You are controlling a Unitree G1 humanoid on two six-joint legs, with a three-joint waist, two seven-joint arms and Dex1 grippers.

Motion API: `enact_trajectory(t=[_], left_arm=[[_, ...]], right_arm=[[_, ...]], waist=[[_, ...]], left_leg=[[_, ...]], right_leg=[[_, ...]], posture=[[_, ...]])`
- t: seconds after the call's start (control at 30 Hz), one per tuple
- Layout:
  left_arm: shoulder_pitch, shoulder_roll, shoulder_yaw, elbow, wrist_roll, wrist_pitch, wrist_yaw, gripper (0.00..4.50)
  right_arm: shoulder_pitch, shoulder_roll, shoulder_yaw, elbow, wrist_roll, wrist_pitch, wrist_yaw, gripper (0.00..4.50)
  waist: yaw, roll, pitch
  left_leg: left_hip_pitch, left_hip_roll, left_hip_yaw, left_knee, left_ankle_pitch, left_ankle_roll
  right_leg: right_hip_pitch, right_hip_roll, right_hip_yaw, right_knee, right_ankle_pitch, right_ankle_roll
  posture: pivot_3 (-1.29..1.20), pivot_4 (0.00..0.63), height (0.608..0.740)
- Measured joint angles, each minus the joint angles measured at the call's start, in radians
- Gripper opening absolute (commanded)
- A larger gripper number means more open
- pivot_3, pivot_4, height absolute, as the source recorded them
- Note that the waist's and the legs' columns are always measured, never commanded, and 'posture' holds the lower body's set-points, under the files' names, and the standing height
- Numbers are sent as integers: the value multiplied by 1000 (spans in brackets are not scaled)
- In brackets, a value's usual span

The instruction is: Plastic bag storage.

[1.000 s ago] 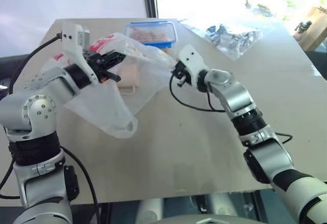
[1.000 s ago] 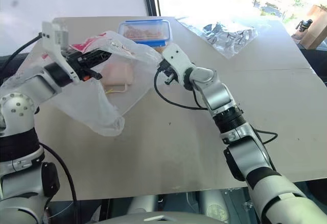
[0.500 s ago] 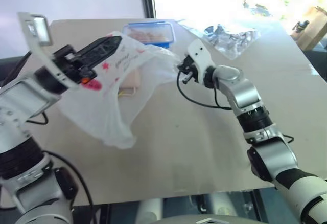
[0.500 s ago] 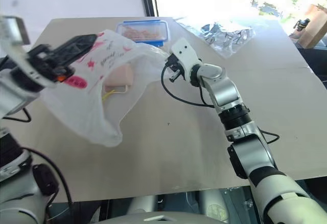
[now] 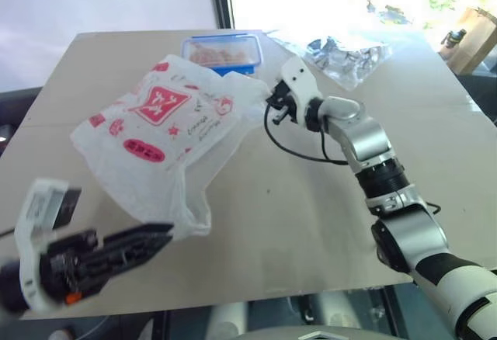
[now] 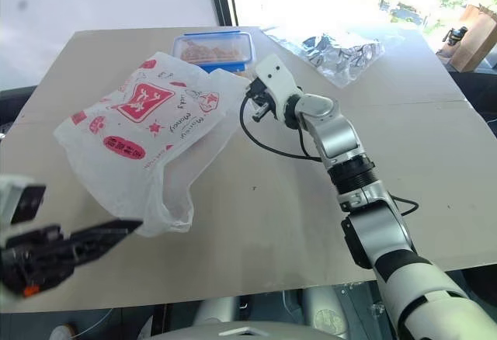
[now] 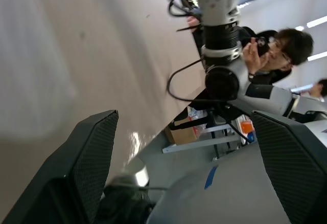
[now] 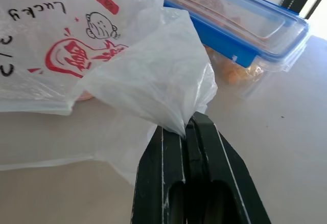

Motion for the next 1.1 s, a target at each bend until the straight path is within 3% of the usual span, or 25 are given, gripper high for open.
enact_trajectory(t=[0.17,0.47,0.57,0.63,0.83,0.97,1.03,1.1], left_arm=[[70,-60,-26,-24,85,-89,33,4295],[-69,-98,-359,-75,-43,-427,454,4295],[-168,-166,-514,-107,-74,-552,605,3469],[-217,-207,-582,-112,-78,-617,671,2536],[-317,-263,-623,-140,-82,-732,721,93],[-519,-348,-589,-140,-82,-810,658,93],[-731,-360,-528,-117,-83,-828,659,93],[-1071,-414,-445,-32,-84,-848,739,93]], right_arm=[[0,11,9,0,-1,1,0,0],[2,3,9,-9,-5,16,-3,0],[3,1,10,-17,-8,23,-3,0],[7,-5,10,-24,-9,24,-2,0],[11,-24,4,-39,1,39,6,0],[6,-39,-145,-139,178,180,47,0],[-26,-68,-266,-213,336,301,74,0],[-112,-94,-449,-269,563,449,69,0]], waist=[[12,0,0],[14,0,-1],[15,0,-1],[14,-1,-1],[16,0,-1],[37,0,0],[53,1,1],[69,2,2]], left_leg=[[1,0,1,0,0,0],[0,0,0,1,0,0],[0,0,1,1,0,0],[0,0,1,1,0,0],[0,-1,1,1,0,0],[-2,-1,0,3,0,0],[-4,-2,0,6,0,1],[-8,-2,-5,11,0,1]], right_leg=[[1,1,1,0,1,-1],[1,-2,1,-1,1,-1],[1,-1,1,-1,1,-1],[1,1,1,-1,1,-1],[2,4,1,-1,1,-1],[3,5,-2,-1,1,-1],[3,5,-7,0,1,-1],[4,7,-12,0,2,-1]], posture=[[0,150,740],[0,150,740],[0,150,740],[0,150,740],[0,150,740],[0,150,740],[0,150,740],[0,150,740]])
